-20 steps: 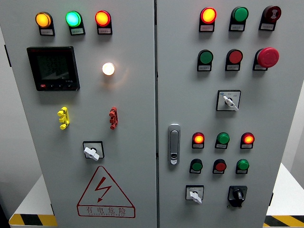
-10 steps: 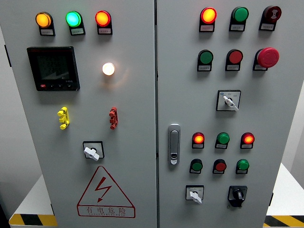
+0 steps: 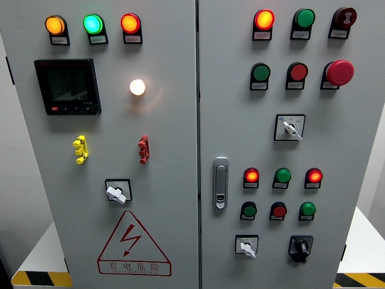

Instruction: Trip black knob to open circuit

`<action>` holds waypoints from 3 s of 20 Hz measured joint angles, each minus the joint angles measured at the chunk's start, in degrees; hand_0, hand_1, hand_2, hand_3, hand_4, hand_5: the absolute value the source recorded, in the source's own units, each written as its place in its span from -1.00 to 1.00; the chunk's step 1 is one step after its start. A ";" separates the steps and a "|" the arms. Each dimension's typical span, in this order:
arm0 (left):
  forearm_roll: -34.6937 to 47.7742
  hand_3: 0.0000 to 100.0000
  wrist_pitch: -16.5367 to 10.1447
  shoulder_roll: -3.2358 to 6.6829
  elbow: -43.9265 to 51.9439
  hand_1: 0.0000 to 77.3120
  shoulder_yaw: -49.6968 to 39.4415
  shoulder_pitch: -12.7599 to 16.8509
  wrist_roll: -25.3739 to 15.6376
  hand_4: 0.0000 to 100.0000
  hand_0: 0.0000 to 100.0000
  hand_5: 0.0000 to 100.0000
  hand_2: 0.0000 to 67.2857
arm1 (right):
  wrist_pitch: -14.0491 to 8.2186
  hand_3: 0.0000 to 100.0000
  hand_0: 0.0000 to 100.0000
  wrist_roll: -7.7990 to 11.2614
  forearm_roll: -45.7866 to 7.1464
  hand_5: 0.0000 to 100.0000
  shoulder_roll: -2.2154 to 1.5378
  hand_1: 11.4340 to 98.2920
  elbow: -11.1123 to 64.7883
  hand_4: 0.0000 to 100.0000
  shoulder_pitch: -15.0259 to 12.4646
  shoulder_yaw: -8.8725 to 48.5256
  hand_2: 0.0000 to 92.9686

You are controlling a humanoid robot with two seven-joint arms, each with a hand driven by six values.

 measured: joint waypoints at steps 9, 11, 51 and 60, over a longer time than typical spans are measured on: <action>0.00 -0.48 0.00 0.00 0.00 -1.00 0.00 -0.03 0.00 -0.80 -1.00 -0.83 -0.42 | -5.01 0.63 1.00 -0.32 0.94 1.00 0.12 -0.02 1.98 0.67 3.29 -2.36 -1.00; 0.00 -0.48 0.00 0.00 0.00 -1.00 0.00 -0.03 0.00 -0.80 -1.00 -0.83 -0.42 | -7.41 0.67 1.00 -0.39 0.94 1.00 0.17 -0.01 2.24 0.72 4.15 -4.04 -1.00; 0.00 -0.48 0.00 0.00 0.00 -1.00 0.00 0.02 0.00 -0.80 -1.00 -0.83 -0.42 | -10.59 0.76 1.00 -3.18 3.13 1.00 0.53 -0.01 -2.30 0.81 14.74 -7.95 -1.00; 0.00 -0.48 0.00 0.00 0.00 -1.00 0.00 -0.02 0.00 -0.80 -1.00 -0.83 -0.42 | -10.43 0.76 1.00 -3.57 3.15 1.00 0.51 -0.04 -2.37 0.81 15.01 -8.81 -1.00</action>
